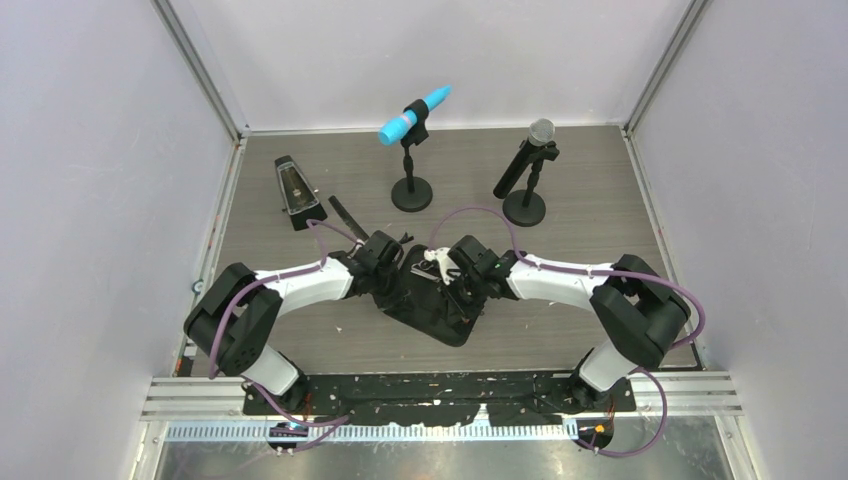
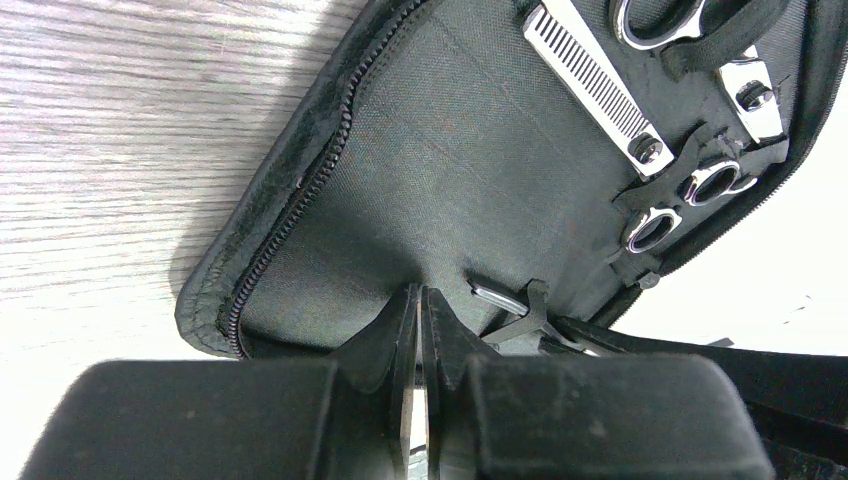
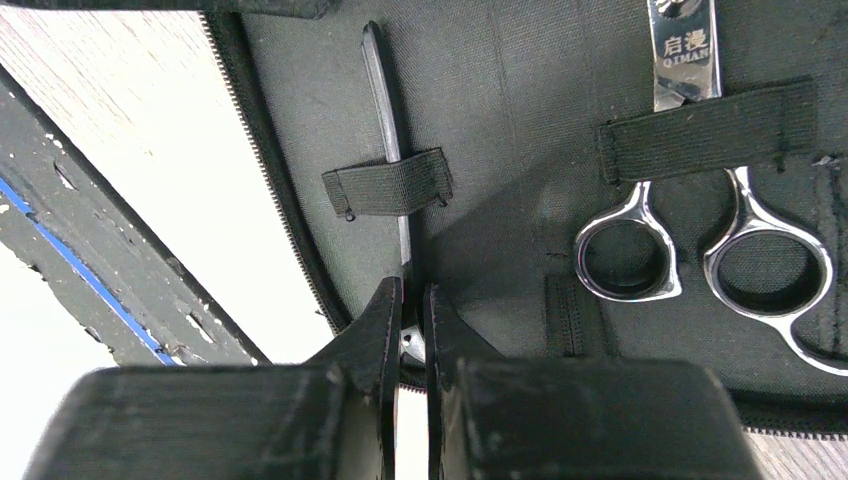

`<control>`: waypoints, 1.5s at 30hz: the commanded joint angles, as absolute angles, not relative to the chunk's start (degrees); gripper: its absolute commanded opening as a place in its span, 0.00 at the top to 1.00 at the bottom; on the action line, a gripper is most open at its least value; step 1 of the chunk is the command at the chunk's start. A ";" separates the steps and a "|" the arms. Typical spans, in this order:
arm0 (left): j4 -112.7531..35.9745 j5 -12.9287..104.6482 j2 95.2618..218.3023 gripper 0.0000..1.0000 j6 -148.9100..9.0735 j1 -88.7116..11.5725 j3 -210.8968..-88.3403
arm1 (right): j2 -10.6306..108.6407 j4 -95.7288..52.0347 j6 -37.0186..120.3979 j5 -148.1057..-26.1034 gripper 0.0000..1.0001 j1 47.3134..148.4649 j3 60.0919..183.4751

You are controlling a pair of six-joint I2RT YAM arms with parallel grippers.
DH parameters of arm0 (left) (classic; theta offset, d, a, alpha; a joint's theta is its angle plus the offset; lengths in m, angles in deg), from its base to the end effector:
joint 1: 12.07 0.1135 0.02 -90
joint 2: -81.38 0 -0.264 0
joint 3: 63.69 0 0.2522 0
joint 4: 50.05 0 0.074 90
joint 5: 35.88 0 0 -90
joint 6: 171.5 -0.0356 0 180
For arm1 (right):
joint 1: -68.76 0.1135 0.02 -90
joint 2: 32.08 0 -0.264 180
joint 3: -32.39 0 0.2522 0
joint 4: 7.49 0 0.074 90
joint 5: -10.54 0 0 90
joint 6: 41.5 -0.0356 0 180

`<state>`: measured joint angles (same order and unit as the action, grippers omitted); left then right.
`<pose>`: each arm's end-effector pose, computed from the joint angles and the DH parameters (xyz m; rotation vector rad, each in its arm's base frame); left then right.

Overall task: Sort the hair-cutting tools
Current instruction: Place the haircut tool in the hairdressing tool bag.

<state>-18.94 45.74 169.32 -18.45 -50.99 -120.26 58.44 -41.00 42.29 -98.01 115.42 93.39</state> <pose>0.2117 -0.1776 0.1492 -0.5502 2.8206 -0.6792 0.1913 0.2192 0.1572 -1.0627 2.5696 0.7029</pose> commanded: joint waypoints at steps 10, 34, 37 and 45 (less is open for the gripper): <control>-17.61 48.60 168.76 0.92 -19.46 -50.50 -118.14 | 58.53 -34.13 42.72 -86.33 0.93 117.04 94.20; -3.49 61.44 156.96 0.39 -30.26 -47.16 -130.31 | 35.89 -38.76 43.12 -81.72 0.46 116.46 89.85; -0.29 63.55 160.06 0.34 -33.61 -44.13 -135.75 | 33.11 -38.70 42.57 -76.97 0.43 116.13 88.03; 0.01 64.88 177.77 0.36 -49.98 -41.00 -152.26 | 27.60 -36.85 41.26 -73.01 0.39 115.05 83.69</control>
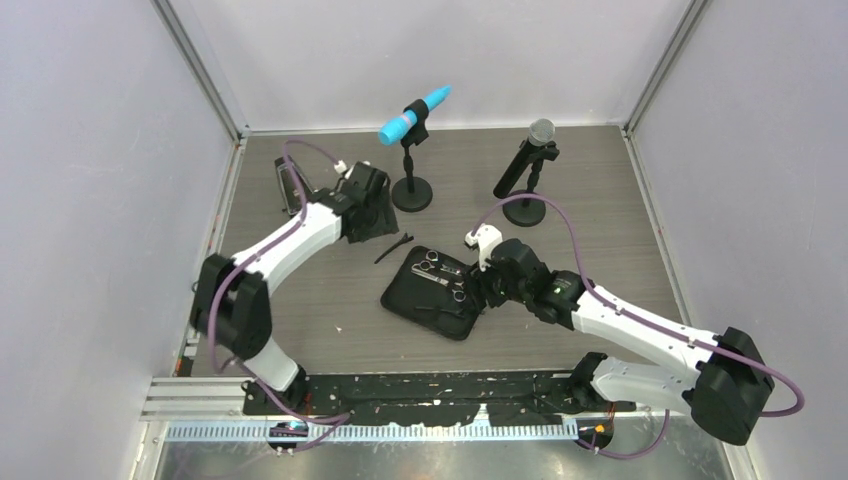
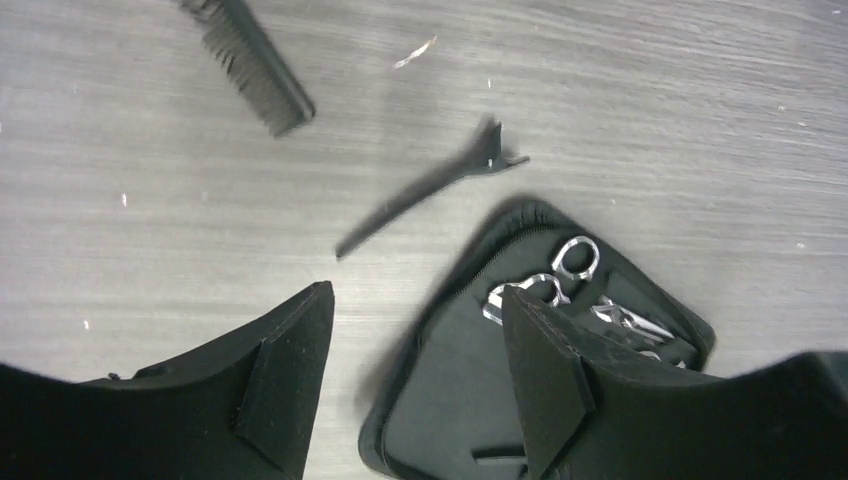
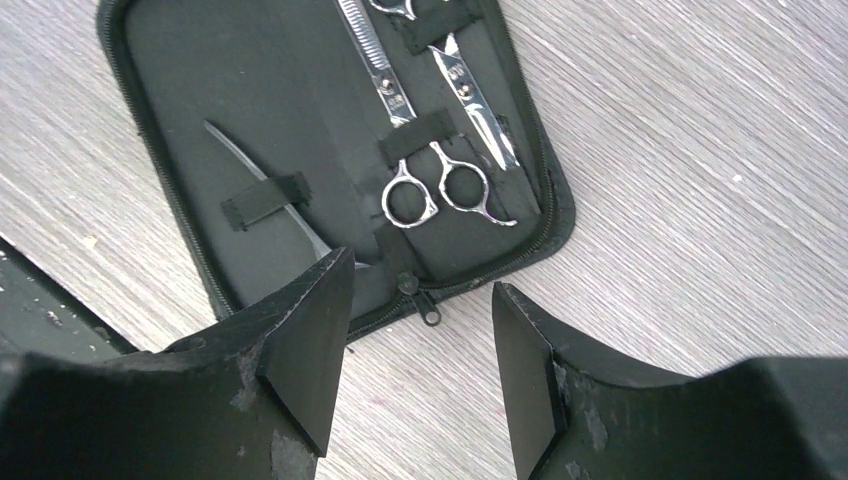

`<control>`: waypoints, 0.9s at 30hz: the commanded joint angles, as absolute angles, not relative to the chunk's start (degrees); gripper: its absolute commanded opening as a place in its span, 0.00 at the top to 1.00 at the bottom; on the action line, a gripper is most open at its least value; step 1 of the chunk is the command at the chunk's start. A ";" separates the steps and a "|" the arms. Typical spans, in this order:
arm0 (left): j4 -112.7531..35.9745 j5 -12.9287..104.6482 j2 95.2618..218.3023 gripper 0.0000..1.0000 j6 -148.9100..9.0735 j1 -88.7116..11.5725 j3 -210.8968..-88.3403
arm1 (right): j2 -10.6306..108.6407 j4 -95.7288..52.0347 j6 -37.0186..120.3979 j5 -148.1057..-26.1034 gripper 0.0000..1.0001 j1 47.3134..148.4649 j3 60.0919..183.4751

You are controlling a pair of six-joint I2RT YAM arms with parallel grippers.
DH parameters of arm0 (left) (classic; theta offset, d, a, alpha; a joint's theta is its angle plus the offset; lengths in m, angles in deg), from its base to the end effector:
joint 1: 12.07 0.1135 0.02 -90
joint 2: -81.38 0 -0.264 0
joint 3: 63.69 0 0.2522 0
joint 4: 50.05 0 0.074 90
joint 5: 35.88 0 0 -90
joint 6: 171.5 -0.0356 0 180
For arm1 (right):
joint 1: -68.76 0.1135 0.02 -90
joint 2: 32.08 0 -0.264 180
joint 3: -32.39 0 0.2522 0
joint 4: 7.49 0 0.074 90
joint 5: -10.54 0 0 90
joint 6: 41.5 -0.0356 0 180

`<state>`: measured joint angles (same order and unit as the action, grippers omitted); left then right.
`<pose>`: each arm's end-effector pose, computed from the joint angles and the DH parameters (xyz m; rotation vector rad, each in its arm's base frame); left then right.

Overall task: Sort the hair-cutting tools
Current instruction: Place the haircut tool in the hairdressing tool bag, then pick up the haircut tool at the center of the board.

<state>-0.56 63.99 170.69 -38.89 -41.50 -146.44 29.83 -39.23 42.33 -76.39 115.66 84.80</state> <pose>0.2889 -0.1560 0.2582 -0.3594 2.5257 -0.2797 0.1564 0.1643 0.2326 -0.7826 2.1894 0.4150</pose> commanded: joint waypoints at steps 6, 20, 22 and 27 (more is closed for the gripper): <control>1.54 58.19 190.10 0.37 -61.55 -40.99 -162.47 | 26.81 -36.90 40.68 -73.12 0.39 114.68 82.45; 9.11 62.03 200.70 0.49 -63.80 -44.15 -169.19 | 25.95 -36.90 39.94 -73.48 0.38 114.21 81.53; 9.24 63.99 200.49 0.52 -63.36 -44.76 -168.83 | 26.08 -36.90 39.83 -73.67 0.38 114.20 81.49; 8.38 65.59 198.10 0.63 -62.61 -45.35 -166.77 | 25.62 -37.06 39.33 -74.01 0.38 114.20 81.16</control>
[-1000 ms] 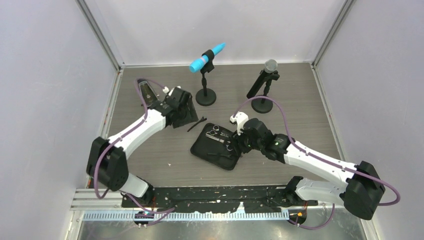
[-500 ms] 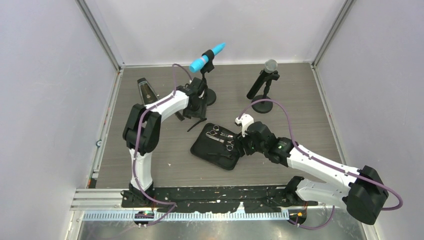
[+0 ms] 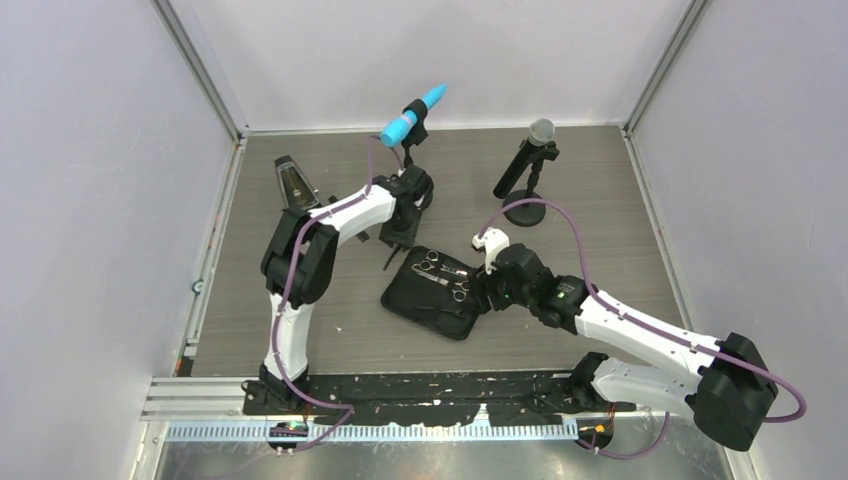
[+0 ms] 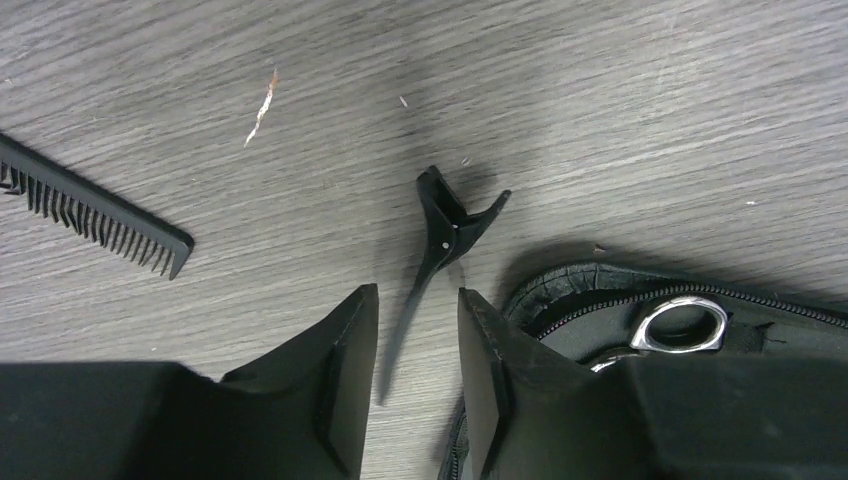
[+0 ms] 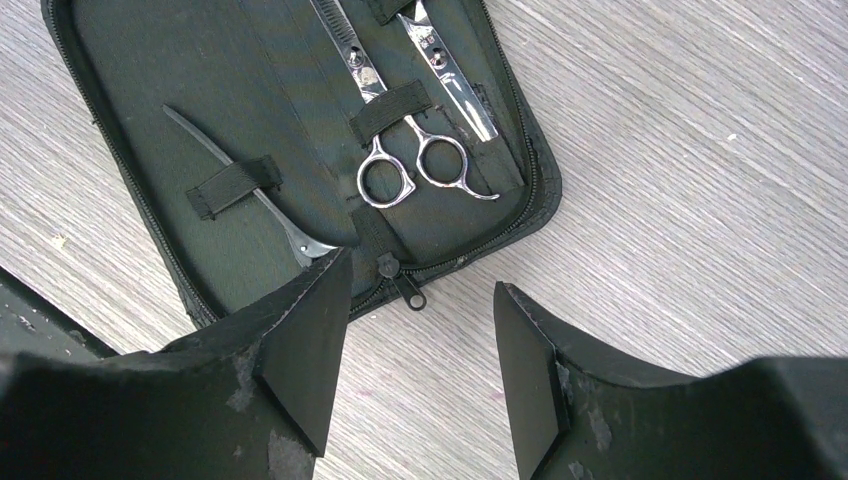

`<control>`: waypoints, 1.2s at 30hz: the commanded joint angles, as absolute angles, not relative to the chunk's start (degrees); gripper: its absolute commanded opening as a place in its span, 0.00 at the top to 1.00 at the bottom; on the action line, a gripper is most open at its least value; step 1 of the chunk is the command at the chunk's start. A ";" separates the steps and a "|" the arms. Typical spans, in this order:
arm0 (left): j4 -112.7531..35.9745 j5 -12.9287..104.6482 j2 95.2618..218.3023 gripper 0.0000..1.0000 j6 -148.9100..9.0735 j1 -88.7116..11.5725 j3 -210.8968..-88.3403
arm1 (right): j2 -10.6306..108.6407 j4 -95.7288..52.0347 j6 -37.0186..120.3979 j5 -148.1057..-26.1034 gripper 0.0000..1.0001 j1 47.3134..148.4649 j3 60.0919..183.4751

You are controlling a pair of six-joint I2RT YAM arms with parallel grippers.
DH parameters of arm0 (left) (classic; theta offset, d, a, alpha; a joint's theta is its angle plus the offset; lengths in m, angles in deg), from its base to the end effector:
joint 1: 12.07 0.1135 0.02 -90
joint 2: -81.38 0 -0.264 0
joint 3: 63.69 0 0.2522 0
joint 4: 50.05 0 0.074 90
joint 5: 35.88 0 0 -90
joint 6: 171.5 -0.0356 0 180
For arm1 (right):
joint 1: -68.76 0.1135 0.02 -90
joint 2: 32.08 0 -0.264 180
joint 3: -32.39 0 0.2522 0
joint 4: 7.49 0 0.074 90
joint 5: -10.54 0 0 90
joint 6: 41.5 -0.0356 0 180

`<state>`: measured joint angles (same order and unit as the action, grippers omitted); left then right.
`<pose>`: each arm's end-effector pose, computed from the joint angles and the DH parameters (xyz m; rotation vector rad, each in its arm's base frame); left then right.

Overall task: Sort the hair-cutting tools
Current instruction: Pick up the haircut tool at the center of the board.

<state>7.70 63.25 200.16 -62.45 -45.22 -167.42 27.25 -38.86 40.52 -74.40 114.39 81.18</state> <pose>0.3572 -0.2265 0.1751 0.3104 2.7857 0.0145 0.1524 0.1513 0.2213 -0.7078 2.2183 0.3766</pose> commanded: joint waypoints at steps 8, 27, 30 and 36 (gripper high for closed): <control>8.36 65.36 196.87 0.79 -60.76 -45.29 -164.45 | 23.62 -36.72 37.13 -75.19 0.38 114.20 80.14; -1.92 60.83 173.18 1.00 -52.56 -45.38 -147.51 | 19.40 -32.96 33.54 -76.86 0.39 114.29 79.45; -4.68 60.46 166.70 1.00 -48.69 -45.34 -143.56 | 18.62 -29.43 31.76 -79.48 0.40 114.37 79.15; -17.74 54.48 152.92 1.00 -39.73 -45.31 -131.18 | 20.30 -12.78 25.33 -88.75 0.40 114.62 76.18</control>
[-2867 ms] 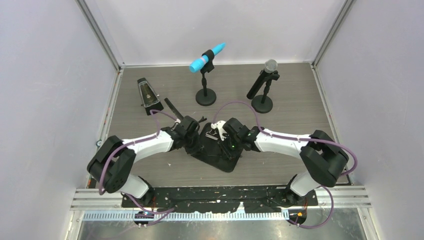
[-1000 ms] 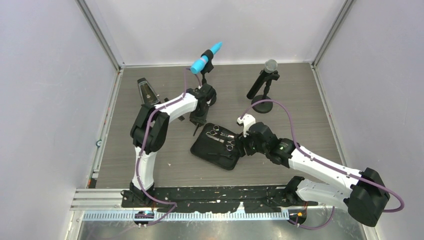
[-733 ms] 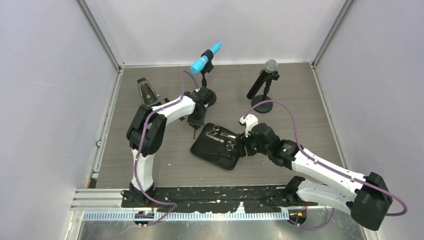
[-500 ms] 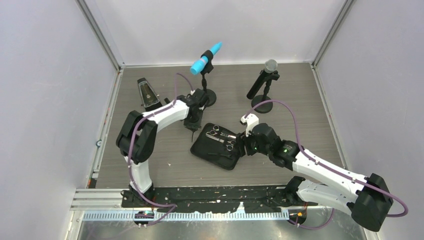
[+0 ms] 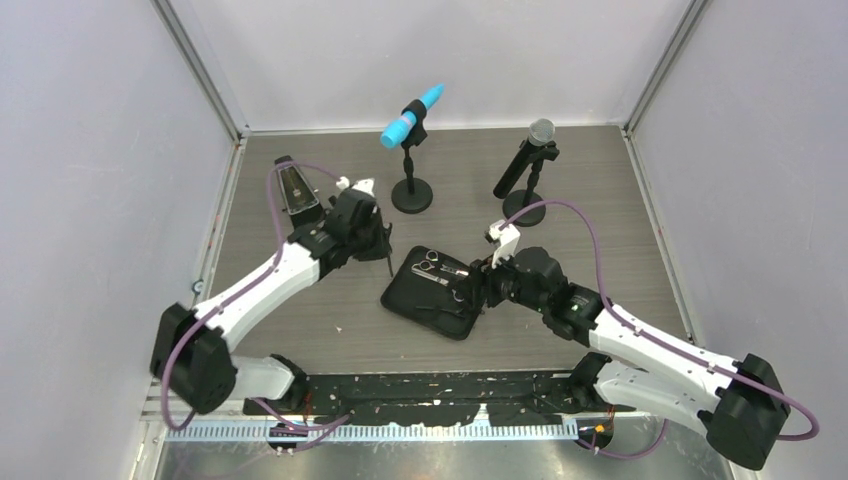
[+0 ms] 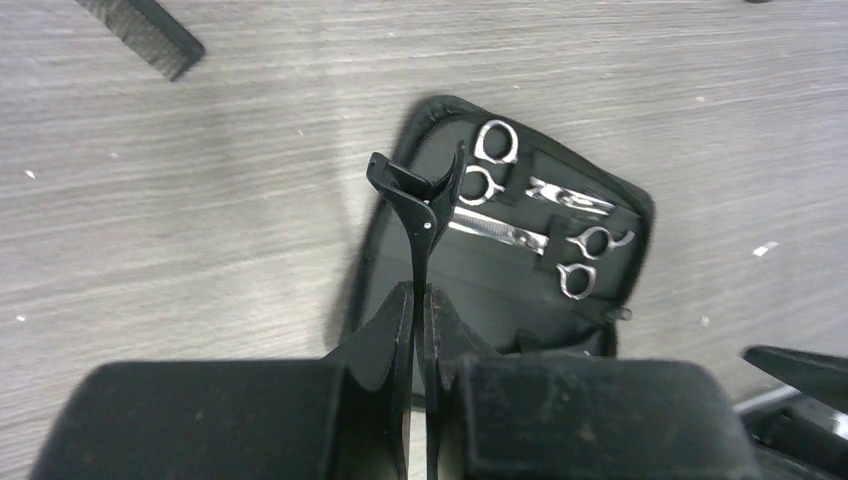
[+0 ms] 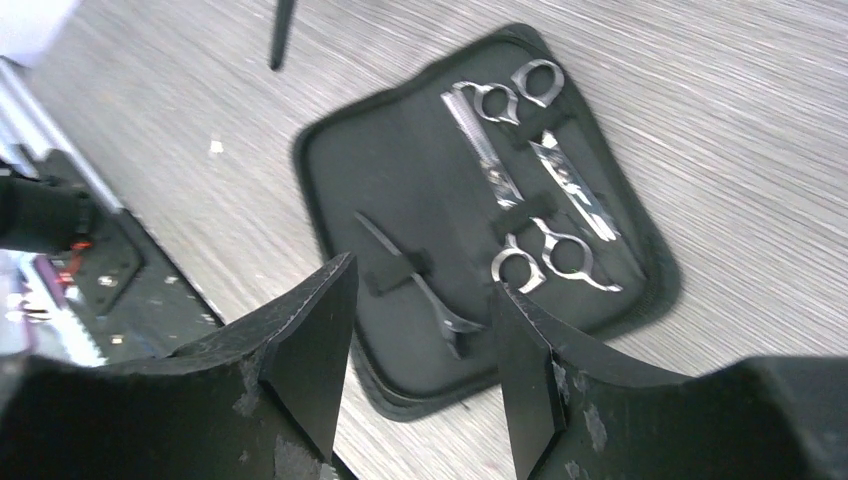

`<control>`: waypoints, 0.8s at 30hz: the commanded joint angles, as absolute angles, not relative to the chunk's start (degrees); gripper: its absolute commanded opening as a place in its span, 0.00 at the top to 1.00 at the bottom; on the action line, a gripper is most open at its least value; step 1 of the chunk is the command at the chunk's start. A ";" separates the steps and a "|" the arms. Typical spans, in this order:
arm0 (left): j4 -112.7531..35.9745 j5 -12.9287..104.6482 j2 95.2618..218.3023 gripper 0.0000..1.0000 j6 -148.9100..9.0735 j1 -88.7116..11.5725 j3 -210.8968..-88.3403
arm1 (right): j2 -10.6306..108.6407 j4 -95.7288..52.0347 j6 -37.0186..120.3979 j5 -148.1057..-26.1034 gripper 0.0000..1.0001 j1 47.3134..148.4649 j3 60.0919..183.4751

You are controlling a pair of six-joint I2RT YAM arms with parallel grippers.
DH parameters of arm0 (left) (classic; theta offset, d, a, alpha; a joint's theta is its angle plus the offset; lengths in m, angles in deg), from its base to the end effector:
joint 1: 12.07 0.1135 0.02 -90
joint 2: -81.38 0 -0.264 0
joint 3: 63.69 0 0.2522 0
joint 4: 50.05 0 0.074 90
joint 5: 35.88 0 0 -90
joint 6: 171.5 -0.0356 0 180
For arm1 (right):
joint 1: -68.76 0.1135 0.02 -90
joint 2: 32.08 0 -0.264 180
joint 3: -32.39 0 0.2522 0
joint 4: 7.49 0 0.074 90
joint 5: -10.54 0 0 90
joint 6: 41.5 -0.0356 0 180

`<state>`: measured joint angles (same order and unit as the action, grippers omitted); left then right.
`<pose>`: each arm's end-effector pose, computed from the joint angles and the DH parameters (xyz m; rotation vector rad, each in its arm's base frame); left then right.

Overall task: Sort the hair-cutting tools
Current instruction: Pick up the haircut tool at the center of the board.

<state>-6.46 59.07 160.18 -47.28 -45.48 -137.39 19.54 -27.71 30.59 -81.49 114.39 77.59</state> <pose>0.2456 -0.1583 0.2678 -0.0575 2.4625 -0.4282 0.1422 0.1472 0.2431 -0.5290 2.0477 0.7190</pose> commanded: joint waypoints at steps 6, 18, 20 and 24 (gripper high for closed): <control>-33.71 44.89 143.15 1.00 -30.54 -45.37 -121.40 | 26.68 -0.51 19.39 -96.74 0.39 114.76 77.76; -54.87 38.09 135.93 1.00 -21.71 -47.91 -112.66 | 37.12 11.20 8.70 -105.22 0.39 114.82 81.61; -55.95 37.60 135.41 1.00 -21.72 -48.29 -112.43 | 37.54 12.65 7.83 -106.15 0.41 114.84 81.77; -58.25 36.49 134.83 1.00 -21.77 -48.47 -111.85 | 38.19 15.20 6.85 -108.15 0.51 114.79 82.36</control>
